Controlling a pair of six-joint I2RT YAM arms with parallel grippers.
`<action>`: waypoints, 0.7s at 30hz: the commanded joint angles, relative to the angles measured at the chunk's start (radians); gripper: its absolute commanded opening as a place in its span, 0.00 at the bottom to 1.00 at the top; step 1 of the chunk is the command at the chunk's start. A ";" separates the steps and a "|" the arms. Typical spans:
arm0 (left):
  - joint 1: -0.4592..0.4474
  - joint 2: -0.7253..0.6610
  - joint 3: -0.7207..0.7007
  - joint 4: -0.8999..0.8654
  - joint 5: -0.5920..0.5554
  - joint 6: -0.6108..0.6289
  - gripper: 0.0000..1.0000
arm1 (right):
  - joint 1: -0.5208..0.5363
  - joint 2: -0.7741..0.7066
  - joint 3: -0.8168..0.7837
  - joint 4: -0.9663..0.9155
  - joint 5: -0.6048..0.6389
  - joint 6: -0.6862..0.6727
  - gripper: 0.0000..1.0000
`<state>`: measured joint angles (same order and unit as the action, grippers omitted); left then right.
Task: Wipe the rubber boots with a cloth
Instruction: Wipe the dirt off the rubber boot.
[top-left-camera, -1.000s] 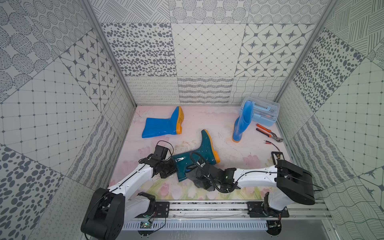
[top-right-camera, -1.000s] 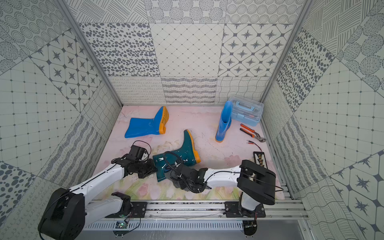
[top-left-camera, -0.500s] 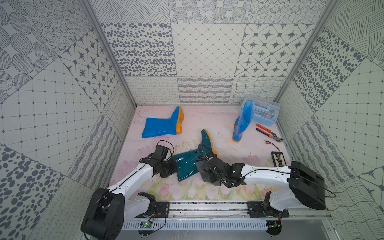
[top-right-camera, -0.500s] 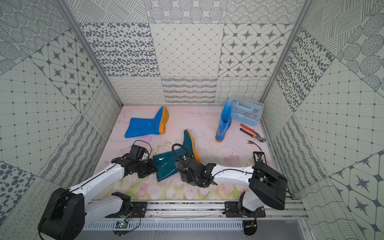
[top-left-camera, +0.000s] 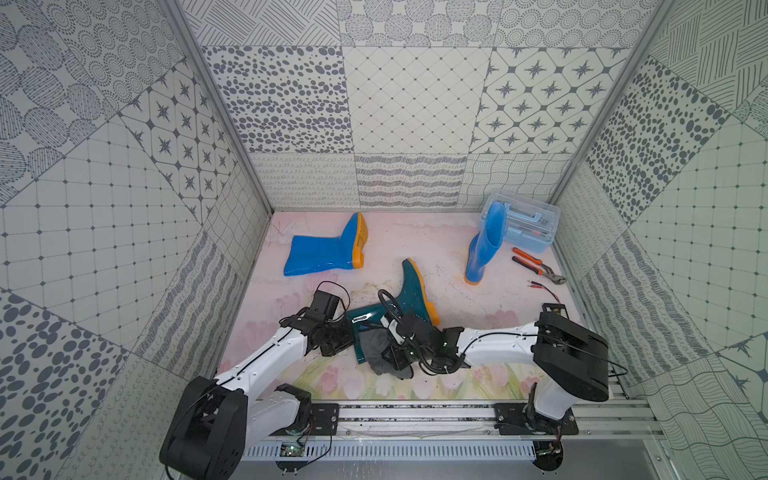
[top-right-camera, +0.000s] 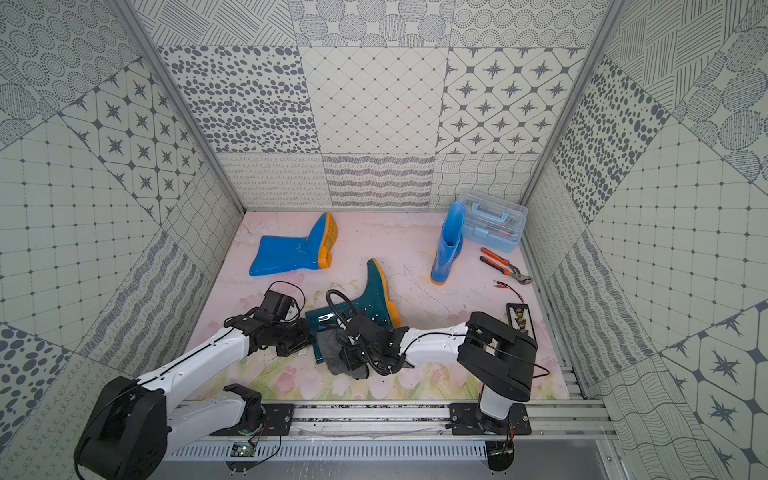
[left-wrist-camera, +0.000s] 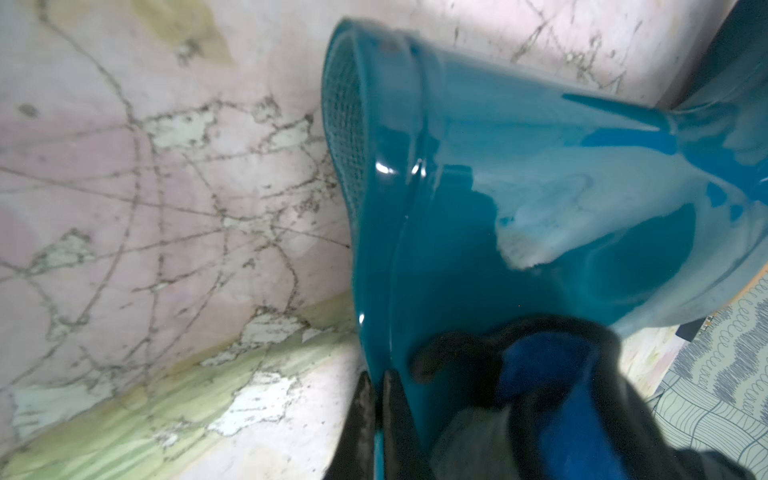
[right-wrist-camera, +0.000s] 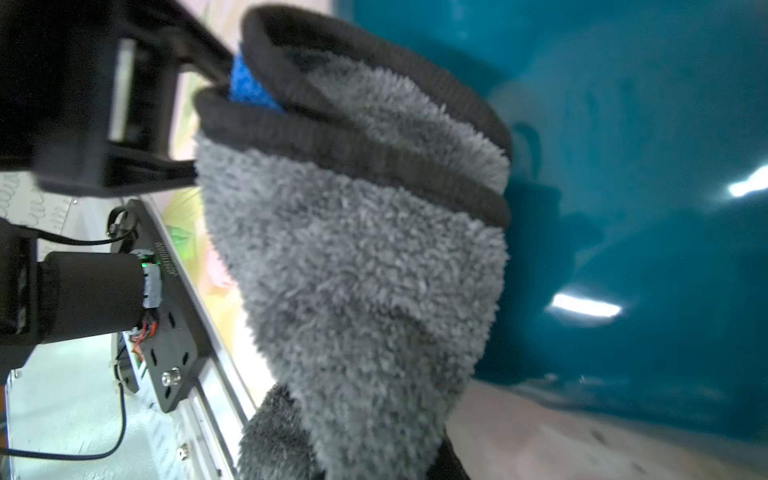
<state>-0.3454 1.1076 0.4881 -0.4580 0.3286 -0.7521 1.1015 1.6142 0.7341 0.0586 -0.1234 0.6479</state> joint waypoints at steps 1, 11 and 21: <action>-0.004 -0.012 0.000 -0.073 -0.039 0.014 0.00 | -0.102 -0.177 -0.112 -0.059 0.062 0.001 0.00; -0.005 0.030 0.016 -0.050 -0.027 0.013 0.00 | -0.217 -0.423 -0.199 -0.188 0.050 -0.049 0.00; -0.009 -0.003 0.014 -0.077 -0.038 0.015 0.00 | -0.248 -0.201 0.175 -0.302 0.216 -0.066 0.00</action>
<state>-0.3477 1.1221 0.4988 -0.4656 0.3260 -0.7513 0.9310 1.3418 0.8425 -0.2363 0.0334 0.5938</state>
